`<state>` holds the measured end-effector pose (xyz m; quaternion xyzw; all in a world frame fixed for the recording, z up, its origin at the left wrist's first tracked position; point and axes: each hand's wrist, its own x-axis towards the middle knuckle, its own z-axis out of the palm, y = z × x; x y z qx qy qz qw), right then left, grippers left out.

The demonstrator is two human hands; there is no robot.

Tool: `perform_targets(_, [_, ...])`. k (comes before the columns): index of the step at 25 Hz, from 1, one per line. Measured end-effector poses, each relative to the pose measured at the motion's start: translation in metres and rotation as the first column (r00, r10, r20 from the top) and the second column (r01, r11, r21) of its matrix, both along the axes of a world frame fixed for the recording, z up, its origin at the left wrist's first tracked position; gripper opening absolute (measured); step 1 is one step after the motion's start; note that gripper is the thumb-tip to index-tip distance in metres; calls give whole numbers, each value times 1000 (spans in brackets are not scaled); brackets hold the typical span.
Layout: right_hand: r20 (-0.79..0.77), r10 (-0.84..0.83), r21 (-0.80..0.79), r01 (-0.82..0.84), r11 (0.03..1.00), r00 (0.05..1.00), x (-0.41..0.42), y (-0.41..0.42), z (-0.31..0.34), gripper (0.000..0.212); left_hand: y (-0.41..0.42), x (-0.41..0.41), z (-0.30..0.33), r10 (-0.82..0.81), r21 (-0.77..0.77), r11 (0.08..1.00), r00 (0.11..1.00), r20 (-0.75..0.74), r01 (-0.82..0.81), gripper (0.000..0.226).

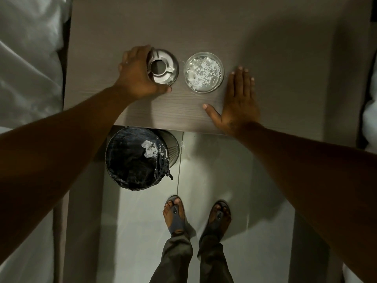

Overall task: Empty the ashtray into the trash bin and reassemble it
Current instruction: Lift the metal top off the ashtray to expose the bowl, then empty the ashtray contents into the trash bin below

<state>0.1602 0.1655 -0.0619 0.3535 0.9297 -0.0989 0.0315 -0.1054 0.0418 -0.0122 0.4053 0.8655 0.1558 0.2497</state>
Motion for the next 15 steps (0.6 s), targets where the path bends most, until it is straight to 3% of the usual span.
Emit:
perform_targets(2, [-9, -1, 6, 1, 1000, 1000, 0, 0, -1, 113, -1, 5, 5, -46, 35, 998, 997, -67, 48, 117])
perform_targets(4, [-6, -3, 16, 3, 1000, 1000, 0, 0, -3, 113, -4, 21, 9, -185, 139, 966, 958, -221, 218, 90])
perform_targets(8, [7, -1, 33, 1, 999, 1000, 0, 0, -4, 113, -4, 67, 2, -445, 247, 781, 788, -426, 574, 38])
perform_targets(15, [18, 10, 51, -11, 999, 1000, 0, 1, -3, 112, 10, 81, -6, -445, 255, 770, 779, -441, 585, 22])
